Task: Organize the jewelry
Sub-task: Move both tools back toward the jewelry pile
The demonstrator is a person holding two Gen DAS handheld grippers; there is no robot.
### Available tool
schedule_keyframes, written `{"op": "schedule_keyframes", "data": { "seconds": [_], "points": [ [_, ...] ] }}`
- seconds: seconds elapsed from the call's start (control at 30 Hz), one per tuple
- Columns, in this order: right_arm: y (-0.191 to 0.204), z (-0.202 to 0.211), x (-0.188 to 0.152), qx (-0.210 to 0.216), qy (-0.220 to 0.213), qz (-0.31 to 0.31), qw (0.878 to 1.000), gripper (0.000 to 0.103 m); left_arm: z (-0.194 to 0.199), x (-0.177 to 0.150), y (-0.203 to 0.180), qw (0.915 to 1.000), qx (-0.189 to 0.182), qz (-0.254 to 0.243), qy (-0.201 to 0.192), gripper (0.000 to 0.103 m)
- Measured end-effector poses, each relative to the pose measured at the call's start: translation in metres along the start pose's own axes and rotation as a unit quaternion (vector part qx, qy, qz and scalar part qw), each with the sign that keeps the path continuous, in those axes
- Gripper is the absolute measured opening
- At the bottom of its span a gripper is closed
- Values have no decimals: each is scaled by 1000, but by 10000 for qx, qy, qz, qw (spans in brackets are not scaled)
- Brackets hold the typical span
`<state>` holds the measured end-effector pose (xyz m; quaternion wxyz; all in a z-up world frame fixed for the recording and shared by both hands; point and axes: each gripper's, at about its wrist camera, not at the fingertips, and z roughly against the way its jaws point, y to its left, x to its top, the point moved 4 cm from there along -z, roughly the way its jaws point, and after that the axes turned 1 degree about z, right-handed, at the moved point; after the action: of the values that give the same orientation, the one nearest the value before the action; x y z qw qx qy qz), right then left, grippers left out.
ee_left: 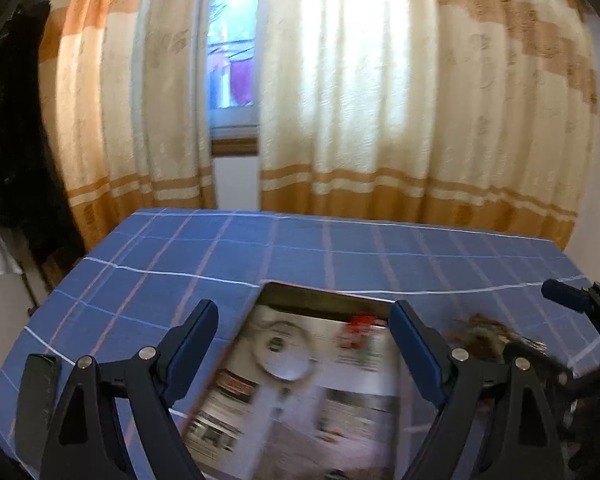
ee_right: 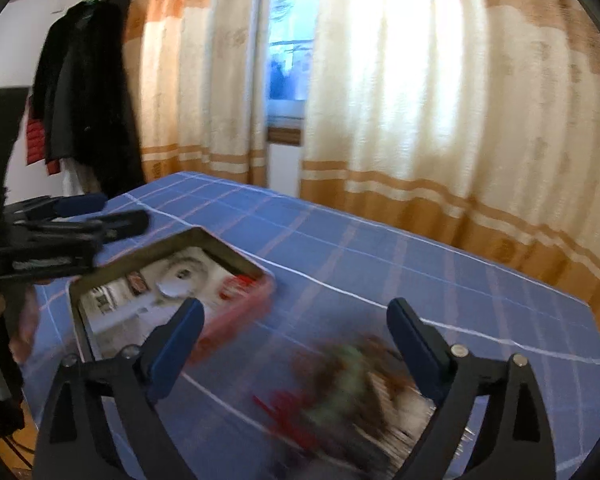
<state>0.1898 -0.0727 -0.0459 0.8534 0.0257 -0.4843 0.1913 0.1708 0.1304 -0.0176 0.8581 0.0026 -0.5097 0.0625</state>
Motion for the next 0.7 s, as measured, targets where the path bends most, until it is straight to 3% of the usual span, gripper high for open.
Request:
{"op": "schedule_keyframes", "data": {
  "seconds": [0.17, 0.33, 0.7],
  "points": [
    [-55, 37, -39, -511, 90, -526, 9973, 100, 11, -19, -50, 9986, -463, -266, 65, 87],
    [-90, 63, -79, -828, 296, -990, 9912, 103, 4, -44, -99, 9934, -889, -592, 411, 87],
    [-99, 72, -113, -700, 587, -1107, 9896, 103, -23, -88, -151, 9821, -1121, -922, 1202, 87]
  ]
}}
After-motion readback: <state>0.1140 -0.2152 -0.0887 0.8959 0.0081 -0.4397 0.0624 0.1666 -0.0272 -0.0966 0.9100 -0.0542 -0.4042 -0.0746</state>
